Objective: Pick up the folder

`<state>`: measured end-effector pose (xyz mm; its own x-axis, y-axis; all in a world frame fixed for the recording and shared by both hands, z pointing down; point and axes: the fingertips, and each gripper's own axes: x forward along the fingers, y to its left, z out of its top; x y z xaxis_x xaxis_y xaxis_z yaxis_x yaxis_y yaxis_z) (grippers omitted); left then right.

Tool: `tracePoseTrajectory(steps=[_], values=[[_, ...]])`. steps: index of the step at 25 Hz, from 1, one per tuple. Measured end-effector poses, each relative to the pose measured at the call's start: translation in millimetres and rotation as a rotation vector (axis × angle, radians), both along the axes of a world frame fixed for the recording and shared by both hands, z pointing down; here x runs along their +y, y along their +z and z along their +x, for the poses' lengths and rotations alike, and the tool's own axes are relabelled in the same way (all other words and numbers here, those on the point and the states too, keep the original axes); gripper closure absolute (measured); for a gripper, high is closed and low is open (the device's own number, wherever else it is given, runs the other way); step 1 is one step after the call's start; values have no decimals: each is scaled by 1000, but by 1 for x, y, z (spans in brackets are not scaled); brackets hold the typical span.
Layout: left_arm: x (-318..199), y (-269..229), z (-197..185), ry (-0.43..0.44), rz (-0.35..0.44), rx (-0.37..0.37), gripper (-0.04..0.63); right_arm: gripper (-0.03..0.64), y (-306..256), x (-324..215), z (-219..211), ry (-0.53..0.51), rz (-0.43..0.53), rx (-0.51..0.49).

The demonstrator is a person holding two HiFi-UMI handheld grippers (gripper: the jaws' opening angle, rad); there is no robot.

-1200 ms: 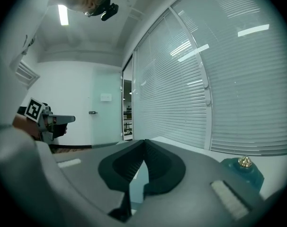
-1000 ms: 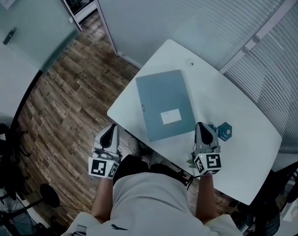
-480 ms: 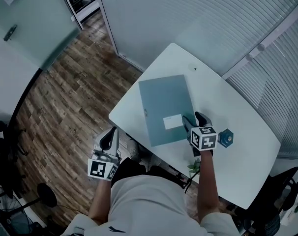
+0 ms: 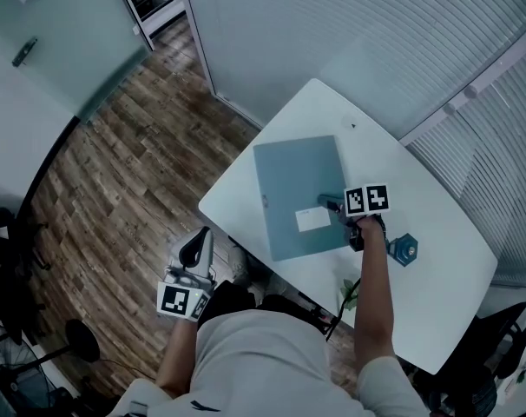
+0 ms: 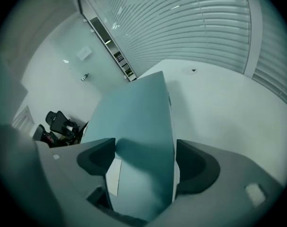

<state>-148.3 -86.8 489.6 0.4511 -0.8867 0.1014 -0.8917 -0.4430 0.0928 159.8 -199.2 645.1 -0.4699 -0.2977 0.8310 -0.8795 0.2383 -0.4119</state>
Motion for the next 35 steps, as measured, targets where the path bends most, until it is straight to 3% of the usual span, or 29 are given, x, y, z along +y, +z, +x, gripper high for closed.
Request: tracePoseTrajectory(steps=[6,16,19,23,26,28,31,35], values=[[-2,6,4,11,-21,4,595,176,12,0,-3,60,-62,-194],[-8,10,8,30,-36,14,595,186,11,0,-5,60,-51,-200],[-11,17,10,43,-73,27,595,187,11,1,-4,70,-42,-203],[-17,43,24,98,-182,63,594,187,14,1,-2,72,-36,-205],[-22,63,41,139,-311,178,593,188,14,1,-1,71,-35,-206],[-27,77,56,167,-428,253,523,188,14,1,-1,73,-36,-205],[-43,100,76,164,-563,309,423,189,13,2,-1,75,-36,-206],[-74,131,86,53,-704,391,286,190,13,1,-1,75,-32,-210]])
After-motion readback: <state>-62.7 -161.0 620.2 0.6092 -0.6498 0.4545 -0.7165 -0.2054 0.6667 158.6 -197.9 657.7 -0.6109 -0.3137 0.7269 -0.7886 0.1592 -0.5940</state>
